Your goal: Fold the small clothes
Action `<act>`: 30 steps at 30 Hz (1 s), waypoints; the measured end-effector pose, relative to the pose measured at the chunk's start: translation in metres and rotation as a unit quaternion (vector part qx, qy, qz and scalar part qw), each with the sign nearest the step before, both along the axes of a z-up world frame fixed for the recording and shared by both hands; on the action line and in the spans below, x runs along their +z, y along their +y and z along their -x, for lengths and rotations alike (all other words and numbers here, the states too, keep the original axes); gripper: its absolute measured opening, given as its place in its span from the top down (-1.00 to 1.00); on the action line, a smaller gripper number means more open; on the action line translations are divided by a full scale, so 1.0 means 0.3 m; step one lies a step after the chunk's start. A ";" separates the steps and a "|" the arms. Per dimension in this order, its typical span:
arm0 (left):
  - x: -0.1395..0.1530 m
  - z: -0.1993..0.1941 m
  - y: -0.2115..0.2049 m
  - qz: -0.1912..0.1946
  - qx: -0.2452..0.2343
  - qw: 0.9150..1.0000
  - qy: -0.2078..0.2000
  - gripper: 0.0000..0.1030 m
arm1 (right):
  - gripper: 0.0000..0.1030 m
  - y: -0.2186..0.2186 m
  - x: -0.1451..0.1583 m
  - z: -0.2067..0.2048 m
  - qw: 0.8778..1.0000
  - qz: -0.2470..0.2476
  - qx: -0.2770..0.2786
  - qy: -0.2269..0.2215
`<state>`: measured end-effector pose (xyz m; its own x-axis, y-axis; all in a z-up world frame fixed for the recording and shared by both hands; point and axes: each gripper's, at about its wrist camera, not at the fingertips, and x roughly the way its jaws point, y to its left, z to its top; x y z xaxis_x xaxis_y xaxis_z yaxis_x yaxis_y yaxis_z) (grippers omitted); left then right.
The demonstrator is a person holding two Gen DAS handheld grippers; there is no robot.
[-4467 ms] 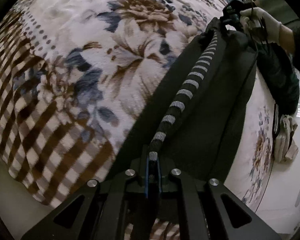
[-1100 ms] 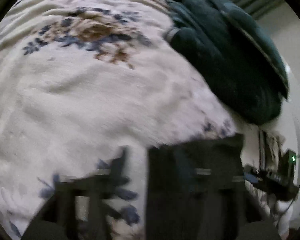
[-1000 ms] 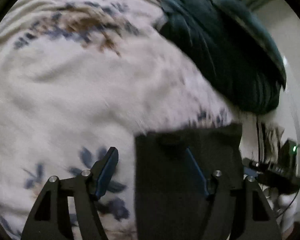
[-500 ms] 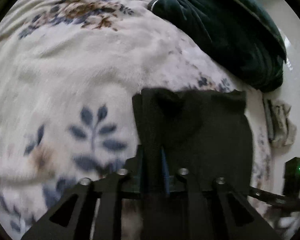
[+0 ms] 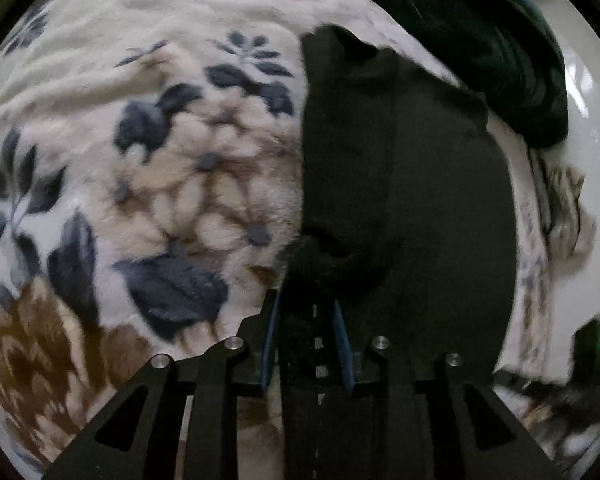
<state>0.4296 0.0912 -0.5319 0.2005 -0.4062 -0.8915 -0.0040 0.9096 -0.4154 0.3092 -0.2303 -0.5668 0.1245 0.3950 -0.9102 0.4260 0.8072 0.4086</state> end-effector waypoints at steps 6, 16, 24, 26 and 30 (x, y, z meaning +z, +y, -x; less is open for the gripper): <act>0.155 0.219 0.032 0.028 0.010 1.000 -0.005 -0.27 | -0.19 -0.036 0.016 0.143 1.000 -0.013 -0.002 0.009; 0.086 0.782 -0.033 0.039 0.059 0.992 0.108 -0.28 | -0.19 -0.023 0.003 0.547 0.994 -0.069 0.048 0.067; -0.039 0.968 -0.105 0.053 0.075 0.984 0.153 -0.27 | -0.19 0.001 -0.125 0.828 0.988 -0.091 0.068 0.108; -0.044 0.980 -0.098 0.045 0.071 0.986 0.142 -0.26 | -0.19 0.016 -0.157 0.845 0.987 -0.106 0.058 0.102; -0.027 0.995 -0.136 0.023 0.061 0.992 0.106 0.74 | -0.19 0.042 -0.186 0.852 0.987 -0.140 0.026 0.076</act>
